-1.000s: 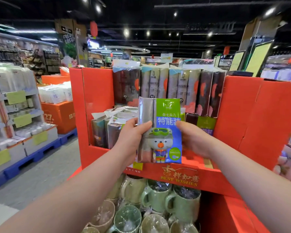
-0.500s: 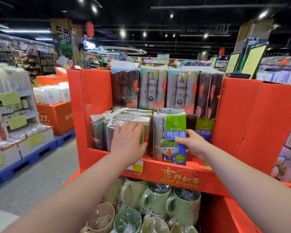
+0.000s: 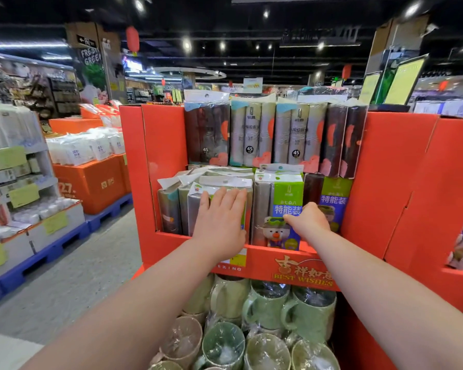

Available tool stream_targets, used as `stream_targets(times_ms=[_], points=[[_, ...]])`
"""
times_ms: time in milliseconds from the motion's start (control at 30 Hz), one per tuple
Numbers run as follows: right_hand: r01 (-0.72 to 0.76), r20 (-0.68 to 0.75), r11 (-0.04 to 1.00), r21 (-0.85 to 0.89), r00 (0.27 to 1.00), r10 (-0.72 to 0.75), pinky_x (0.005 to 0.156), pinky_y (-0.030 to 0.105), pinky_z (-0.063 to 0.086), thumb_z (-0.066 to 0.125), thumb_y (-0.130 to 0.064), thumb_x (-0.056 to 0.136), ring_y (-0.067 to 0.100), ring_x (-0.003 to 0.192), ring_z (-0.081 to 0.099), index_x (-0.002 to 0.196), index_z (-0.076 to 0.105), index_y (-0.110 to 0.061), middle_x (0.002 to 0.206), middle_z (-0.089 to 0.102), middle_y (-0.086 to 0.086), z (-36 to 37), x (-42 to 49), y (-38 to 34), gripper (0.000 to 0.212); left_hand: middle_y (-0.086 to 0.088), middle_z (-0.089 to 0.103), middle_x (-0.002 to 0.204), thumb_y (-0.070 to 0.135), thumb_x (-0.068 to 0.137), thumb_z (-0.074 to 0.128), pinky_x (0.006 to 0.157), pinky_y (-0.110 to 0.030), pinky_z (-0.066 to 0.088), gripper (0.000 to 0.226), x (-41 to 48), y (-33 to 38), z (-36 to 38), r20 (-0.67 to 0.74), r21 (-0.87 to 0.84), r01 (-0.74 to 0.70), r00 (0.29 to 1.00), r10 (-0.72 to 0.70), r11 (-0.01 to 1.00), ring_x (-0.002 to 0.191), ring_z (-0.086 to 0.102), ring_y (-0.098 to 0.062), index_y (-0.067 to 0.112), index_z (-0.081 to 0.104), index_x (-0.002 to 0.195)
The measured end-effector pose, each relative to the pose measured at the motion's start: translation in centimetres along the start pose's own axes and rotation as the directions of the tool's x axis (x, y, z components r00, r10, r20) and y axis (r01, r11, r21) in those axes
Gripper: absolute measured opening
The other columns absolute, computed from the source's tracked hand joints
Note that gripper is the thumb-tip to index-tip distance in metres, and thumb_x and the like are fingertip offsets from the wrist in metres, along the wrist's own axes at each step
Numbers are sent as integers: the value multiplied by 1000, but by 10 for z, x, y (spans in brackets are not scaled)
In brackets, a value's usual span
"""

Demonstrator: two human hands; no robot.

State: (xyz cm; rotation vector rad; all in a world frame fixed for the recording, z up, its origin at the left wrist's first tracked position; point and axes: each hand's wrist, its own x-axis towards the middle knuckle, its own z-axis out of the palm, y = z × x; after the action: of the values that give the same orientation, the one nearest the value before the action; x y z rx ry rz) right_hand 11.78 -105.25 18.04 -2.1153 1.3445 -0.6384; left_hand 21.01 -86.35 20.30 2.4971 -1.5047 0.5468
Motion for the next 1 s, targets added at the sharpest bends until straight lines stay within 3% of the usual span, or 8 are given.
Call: stream_targets(times_ms=[167, 367, 433, 500, 567, 667, 767, 1000], points=[[70, 23, 997, -22, 997, -70, 91, 36, 42, 65, -36, 88, 34, 118, 53, 128, 45, -4, 128, 56, 16, -15, -18, 3, 55, -1, -1, 162, 36, 94, 47, 118, -50, -3, 81, 1, -5, -3, 46, 18, -37, 998, 36, 999, 149, -6, -25, 16, -5, 154], [424, -9, 862, -278, 896, -443, 93, 41, 45, 58, -32, 91, 30, 117, 52, 124, 54, -16, 125, 55, 7, -41, -65, 11, 37, -5, -2, 162, 33, 95, 45, 118, -51, 3, 71, -29, 14, -3, -14, -15, 87, 996, -88, 996, 148, -8, -30, 20, 8, 154], [540, 35, 771, -338, 826, -563, 93, 41, 44, 56, -30, 90, 30, 116, 52, 120, 56, -18, 122, 57, 5, -45, -88, 15, 32, -8, 14, 159, 33, 93, 47, 116, -48, 15, 62, -48, 23, 0, -2, -42, 112, 994, -112, 993, 147, 9, -30, 19, 26, 150], [635, 129, 693, -343, 762, -635, 91, 38, 43, 53, -29, 90, 29, 114, 53, 117, 57, -20, 119, 58, 3, -44, -112, 22, 28, -12, 44, 141, 34, 86, 48, 101, -45, 39, 52, -68, 34, 4, -16, -61, 101, 995, -102, 993, 130, 43, -33, 14, 52, 133], [709, 272, 627, -323, 704, -656, 90, 37, 43, 51, -30, 91, 28, 114, 53, 114, 57, -22, 117, 58, 3, -37, -132, 30, 26, -11, 61, 114, 37, 76, 41, 81, -43, 52, 50, -92, 44, 11, -10, -106, 123, 992, -125, 987, 103, 61, -35, 10, 65, 111], [779, 506, 530, -334, 623, -597, 91, 40, 44, 50, -34, 91, 30, 116, 53, 116, 56, -20, 121, 56, 7, -19, -161, 42, 30, -5, 57, 117, 40, 83, 37, 86, -38, 48, 48, -134, 58, 22, 188, -30, 224, 958, -215, 974, 111, 56, -29, 14, 60, 116], [847, 684, 415, -333, 520, -512, 92, 40, 44, 51, -32, 91, 31, 117, 53, 121, 55, -17, 125, 55, 10, 3, -192, 55, 34, -3, 52, 125, 36, 92, 46, 89, -37, 43, 38, -177, 67, 33, 276, 60, 307, 909, -311, 950, 117, 51, -25, 17, 54, 123], [955, 811, 236, -181, 281, -513, 94, 41, 45, 50, -26, 92, 30, 117, 54, 125, 51, -15, 128, 55, 8, 41, -264, 72, 34, -4, 53, 123, 39, 92, 43, 93, -38, 44, 38, -275, 74, 46, 386, 118, 540, 748, -540, 833, 117, 51, -26, 18, 53, 122]])
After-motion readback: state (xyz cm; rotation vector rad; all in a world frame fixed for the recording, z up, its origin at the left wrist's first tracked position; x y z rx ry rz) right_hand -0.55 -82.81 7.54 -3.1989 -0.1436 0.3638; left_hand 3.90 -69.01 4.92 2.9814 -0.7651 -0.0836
